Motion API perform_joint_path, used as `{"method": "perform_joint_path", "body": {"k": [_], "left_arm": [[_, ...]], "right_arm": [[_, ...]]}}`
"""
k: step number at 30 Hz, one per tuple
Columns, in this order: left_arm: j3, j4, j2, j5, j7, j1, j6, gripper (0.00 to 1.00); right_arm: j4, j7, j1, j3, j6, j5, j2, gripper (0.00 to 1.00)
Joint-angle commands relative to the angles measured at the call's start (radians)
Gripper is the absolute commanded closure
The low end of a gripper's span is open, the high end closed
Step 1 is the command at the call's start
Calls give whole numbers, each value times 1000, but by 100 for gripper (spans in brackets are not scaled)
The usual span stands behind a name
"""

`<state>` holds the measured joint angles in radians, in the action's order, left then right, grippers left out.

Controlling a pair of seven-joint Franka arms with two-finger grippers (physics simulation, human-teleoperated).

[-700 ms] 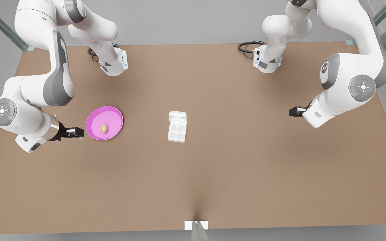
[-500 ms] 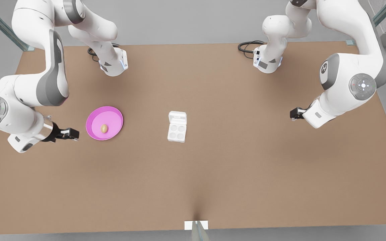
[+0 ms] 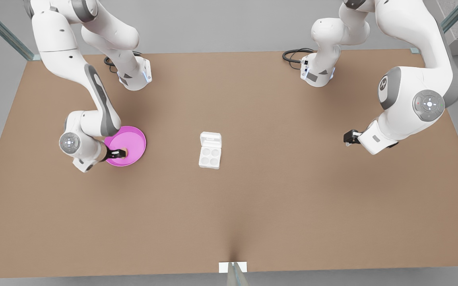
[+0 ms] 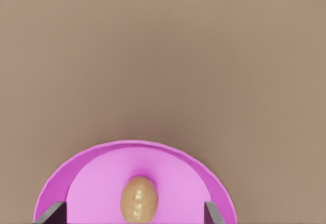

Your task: Pack egg into the box and close the box lid

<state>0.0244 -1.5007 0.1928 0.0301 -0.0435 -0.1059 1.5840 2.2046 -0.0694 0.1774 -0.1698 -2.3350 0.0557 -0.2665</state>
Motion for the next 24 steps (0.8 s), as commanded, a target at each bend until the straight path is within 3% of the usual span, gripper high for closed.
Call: {"method": "perform_joint_path", "body": {"k": [1, 10, 14, 24], "left_arm": [[0, 0, -1, 1, -29, 0, 2, 0], [0, 0, 5, 2, -27, -2, 2, 0], [2, 0, 7, 1, -27, -2, 2, 0], [2, 0, 7, 1, -27, -2, 8, 0]], "right_arm": [[26, -173, 1, 0, -446, -5, -8, 0], [64, -179, 16, 0, -412, -5, -42, 0], [218, -170, 21, 1, -409, -4, 35, 0], [377, -107, 14, -16, -411, -4, 144, 0]]}}
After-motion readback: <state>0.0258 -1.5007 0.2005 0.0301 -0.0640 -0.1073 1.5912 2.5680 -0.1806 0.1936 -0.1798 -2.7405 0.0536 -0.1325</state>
